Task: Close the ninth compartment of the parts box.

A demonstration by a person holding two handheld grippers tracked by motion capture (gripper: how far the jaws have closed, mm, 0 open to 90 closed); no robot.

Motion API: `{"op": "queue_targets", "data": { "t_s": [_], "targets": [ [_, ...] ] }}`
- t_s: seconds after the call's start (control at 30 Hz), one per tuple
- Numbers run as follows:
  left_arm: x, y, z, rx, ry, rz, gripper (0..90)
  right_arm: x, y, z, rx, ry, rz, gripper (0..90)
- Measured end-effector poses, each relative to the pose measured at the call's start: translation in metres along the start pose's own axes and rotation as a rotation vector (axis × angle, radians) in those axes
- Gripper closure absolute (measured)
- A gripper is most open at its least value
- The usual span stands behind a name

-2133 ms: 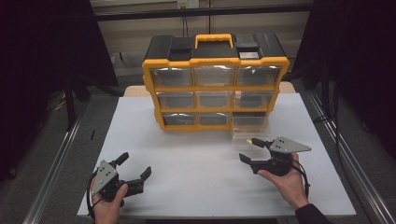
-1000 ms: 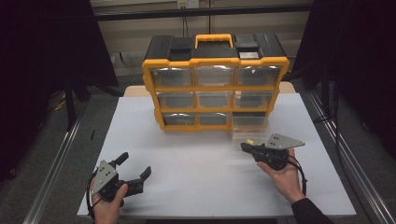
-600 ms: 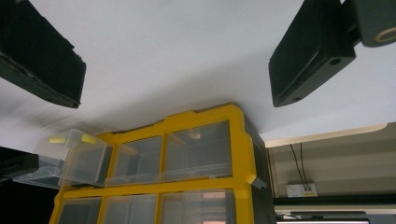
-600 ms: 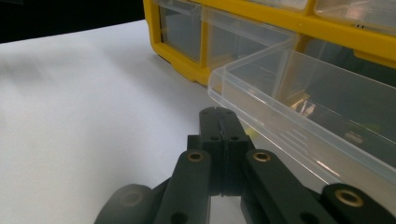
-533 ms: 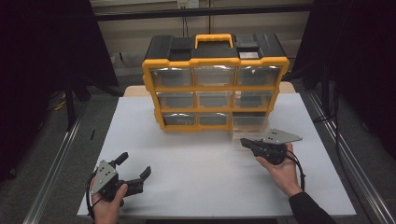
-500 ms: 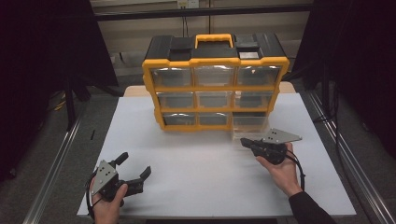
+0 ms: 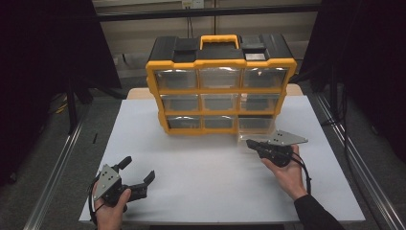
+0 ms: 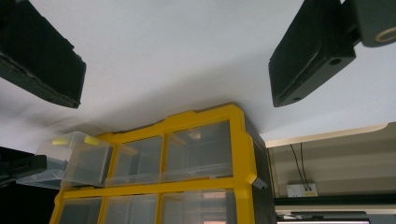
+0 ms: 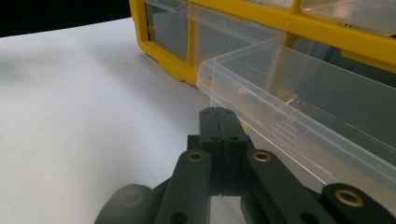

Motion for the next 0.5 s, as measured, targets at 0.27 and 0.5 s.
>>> {"op": "queue_targets", "data": {
  "t_s": [0.27, 0.5],
  "targets": [
    [0.0, 0.0, 0.0, 0.005, -0.002, -0.001, 4.0, 0.003, -0.006, -0.003, 0.0, -0.013, 0.04, 90.0],
    [-0.001, 0.0, 0.0, 0.005, -0.003, -0.001, 4.0, -0.001, -0.01, -0.01, 0.013, -0.017, 0.044, 90.0]
  ]
}}
Point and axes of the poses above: each handheld gripper's, and its own axes: x roughly backward along the jaws, z roughly out of its underside, y roughly to its left, the point moved 6 cm from there along -x, roughly forward along the jaws, and after that the axes turned 9 degrees about -y, right-handed, at the moved point
